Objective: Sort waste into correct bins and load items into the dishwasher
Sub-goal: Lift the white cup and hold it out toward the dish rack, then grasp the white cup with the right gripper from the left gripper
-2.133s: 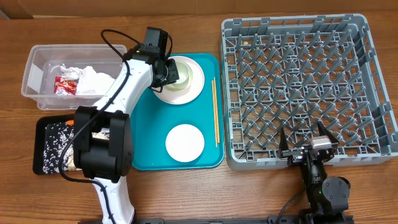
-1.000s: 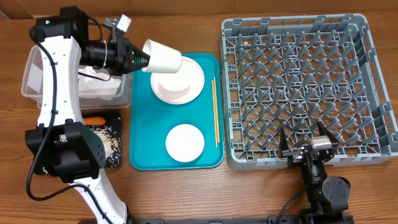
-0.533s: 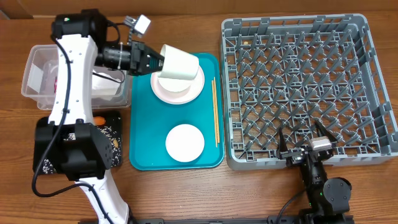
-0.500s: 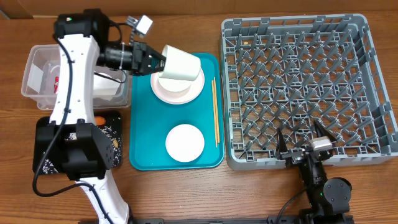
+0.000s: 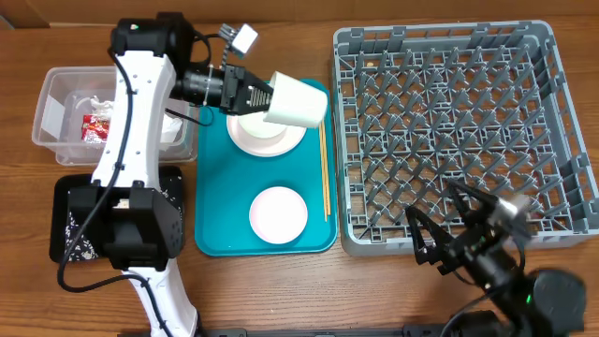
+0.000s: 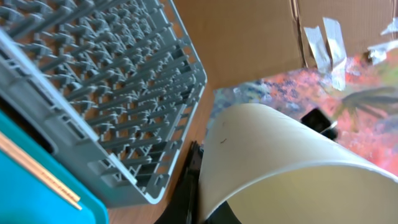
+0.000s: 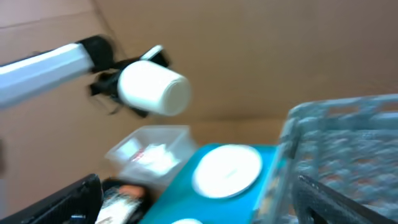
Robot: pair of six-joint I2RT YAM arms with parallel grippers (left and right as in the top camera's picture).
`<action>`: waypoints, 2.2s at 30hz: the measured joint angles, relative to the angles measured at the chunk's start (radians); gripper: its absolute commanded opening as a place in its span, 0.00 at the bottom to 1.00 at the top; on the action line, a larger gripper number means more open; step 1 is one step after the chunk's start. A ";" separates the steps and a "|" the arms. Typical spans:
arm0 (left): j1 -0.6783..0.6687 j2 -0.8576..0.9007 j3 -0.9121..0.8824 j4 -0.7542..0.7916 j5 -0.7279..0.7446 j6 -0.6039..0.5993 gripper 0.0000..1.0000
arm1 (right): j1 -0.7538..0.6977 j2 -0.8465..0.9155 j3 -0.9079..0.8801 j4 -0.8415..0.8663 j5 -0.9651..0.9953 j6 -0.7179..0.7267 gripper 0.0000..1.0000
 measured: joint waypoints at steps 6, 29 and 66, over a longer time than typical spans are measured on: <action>-0.097 0.000 0.000 0.000 0.008 0.015 0.04 | 0.000 0.366 0.191 -0.021 -0.314 0.041 1.00; -0.196 0.000 0.000 0.000 0.012 0.036 0.05 | -0.001 0.922 0.215 0.631 -0.780 0.088 1.00; -0.202 0.000 0.000 0.007 0.027 0.042 0.07 | 0.059 0.983 0.216 0.852 -0.687 0.101 0.87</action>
